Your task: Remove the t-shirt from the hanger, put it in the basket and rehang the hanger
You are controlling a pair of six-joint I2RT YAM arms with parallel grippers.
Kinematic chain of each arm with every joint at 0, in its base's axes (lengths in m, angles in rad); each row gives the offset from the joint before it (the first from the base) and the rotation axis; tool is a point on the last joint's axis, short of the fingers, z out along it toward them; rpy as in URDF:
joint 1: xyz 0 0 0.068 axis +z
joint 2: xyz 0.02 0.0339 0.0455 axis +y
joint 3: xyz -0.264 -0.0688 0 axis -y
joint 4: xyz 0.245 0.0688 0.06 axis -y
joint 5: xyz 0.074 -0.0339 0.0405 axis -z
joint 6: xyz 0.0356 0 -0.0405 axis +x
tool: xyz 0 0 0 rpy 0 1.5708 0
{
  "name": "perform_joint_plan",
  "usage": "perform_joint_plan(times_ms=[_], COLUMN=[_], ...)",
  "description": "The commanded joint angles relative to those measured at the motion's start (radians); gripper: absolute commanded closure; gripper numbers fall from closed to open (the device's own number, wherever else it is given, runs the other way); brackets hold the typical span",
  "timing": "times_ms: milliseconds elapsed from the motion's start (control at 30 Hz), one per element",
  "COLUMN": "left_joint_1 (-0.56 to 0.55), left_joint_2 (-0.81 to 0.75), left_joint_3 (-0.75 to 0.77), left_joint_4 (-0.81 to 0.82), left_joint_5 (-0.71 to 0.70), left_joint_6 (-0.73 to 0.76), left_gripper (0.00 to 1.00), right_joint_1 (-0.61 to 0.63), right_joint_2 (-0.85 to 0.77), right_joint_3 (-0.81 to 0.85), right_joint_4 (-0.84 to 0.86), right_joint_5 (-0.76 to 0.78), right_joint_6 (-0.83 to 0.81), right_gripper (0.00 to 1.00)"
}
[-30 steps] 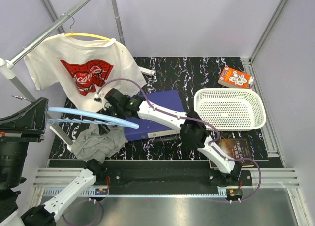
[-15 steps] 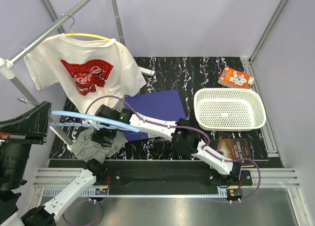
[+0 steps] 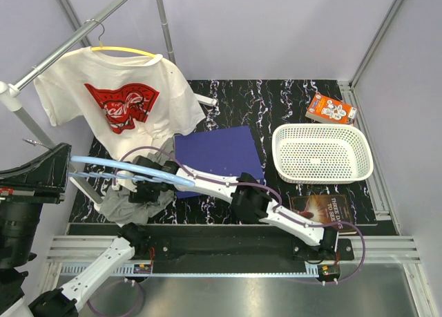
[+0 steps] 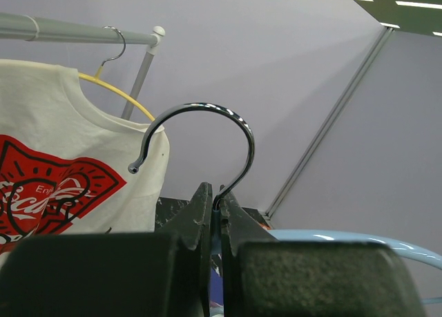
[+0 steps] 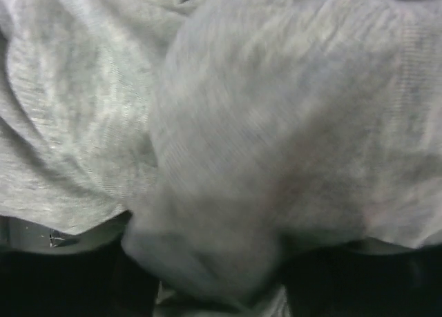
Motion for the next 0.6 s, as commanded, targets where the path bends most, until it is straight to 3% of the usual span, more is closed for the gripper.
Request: perform_joint_plan(times_ms=[0, 133, 233, 333, 567], left_joint_1=[-0.005, -0.005, -0.005, -0.005, -0.005], left_joint_2=[-0.006, -0.015, -0.015, -0.014, -0.017], left_joint_3=[0.022, 0.019, 0.017, 0.022, 0.083], left_joint_4=[0.035, 0.035, 0.033, 0.033, 0.036], left_joint_5=[0.004, -0.001, -0.001, 0.001, -0.021], left_joint_6=[-0.001, -0.001, -0.002, -0.001, 0.035], left_gripper=[1.0, 1.0, 1.0, 1.0, 1.0], right_joint_1=[0.021, 0.021, 0.021, 0.019, -0.021], right_joint_2=[0.073, 0.05, -0.002, -0.068, -0.226], right_joint_3=[0.031, 0.032, 0.02, -0.001, -0.023], right_joint_4=[-0.046, -0.029, 0.002, 0.052, 0.166], right_joint_5=[0.073, 0.08, 0.082, 0.084, -0.048], right_joint_6=[-0.063, -0.055, -0.049, -0.02, 0.147], right_gripper=[0.44, 0.74, 0.8, 1.0, 1.0])
